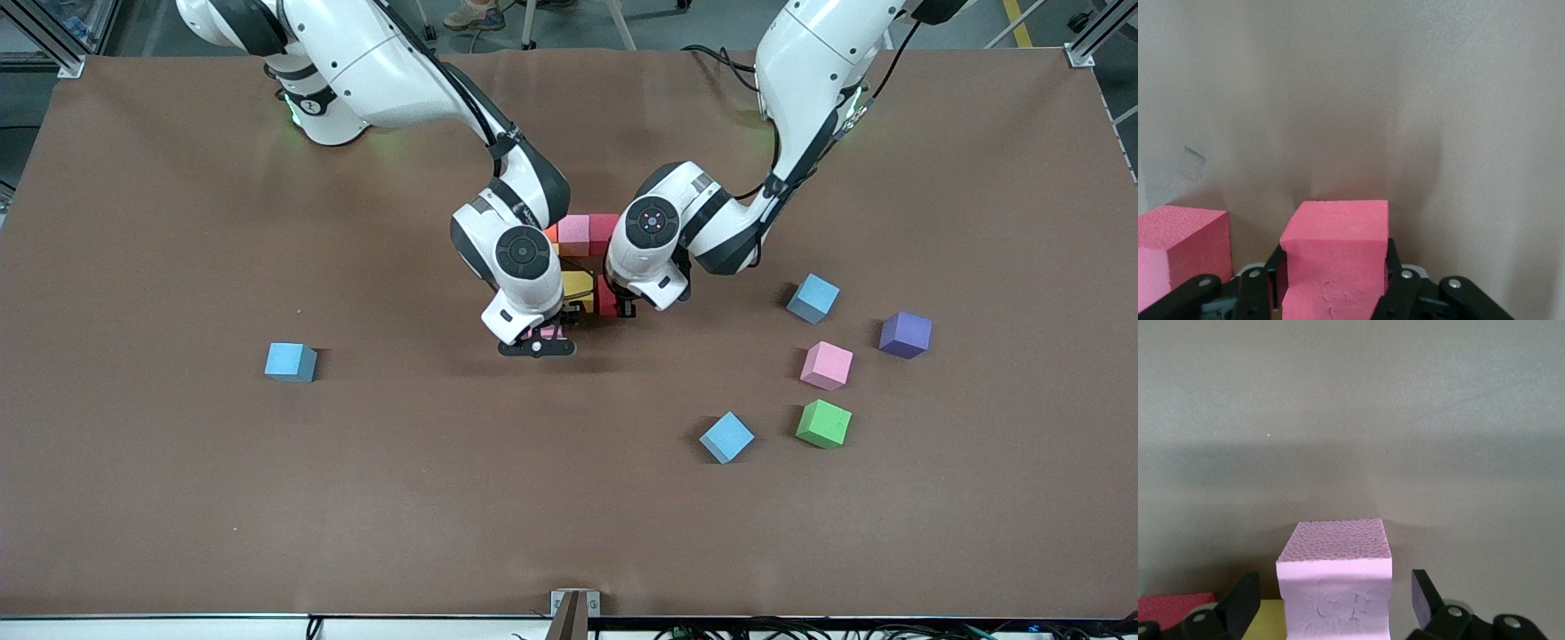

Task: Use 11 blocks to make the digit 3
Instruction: 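Move the right gripper to the blue cube while the left gripper holds red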

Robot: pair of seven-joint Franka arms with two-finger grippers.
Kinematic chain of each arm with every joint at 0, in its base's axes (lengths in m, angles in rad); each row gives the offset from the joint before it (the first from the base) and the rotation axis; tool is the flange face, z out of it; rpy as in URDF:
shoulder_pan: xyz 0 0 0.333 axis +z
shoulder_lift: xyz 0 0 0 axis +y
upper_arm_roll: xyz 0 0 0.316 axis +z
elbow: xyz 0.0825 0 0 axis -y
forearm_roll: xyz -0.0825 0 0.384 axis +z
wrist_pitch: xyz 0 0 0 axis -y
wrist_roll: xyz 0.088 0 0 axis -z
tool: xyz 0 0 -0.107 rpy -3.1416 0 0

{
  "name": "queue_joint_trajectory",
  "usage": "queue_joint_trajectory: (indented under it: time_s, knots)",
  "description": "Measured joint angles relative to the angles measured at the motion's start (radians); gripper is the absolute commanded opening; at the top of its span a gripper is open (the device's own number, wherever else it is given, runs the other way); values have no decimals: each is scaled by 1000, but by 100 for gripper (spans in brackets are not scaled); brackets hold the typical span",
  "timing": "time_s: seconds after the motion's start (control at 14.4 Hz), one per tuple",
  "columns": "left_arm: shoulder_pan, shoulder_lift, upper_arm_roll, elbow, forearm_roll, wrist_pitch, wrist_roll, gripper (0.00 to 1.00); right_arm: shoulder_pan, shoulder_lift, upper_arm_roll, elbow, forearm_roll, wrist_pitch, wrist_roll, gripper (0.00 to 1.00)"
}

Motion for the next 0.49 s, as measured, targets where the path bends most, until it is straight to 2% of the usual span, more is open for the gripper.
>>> queue_joint_trajectory:
  time_s: [0.28, 0.49]
  knots:
    - [-2, 1, 0, 1, 8, 0, -1, 29, -29, -16, -10, 16, 0, -1, 1, 100]
    - [-6, 2, 0, 3, 24, 0, -2, 30, -87, -75, -17, 18, 0, -60, 2, 100]
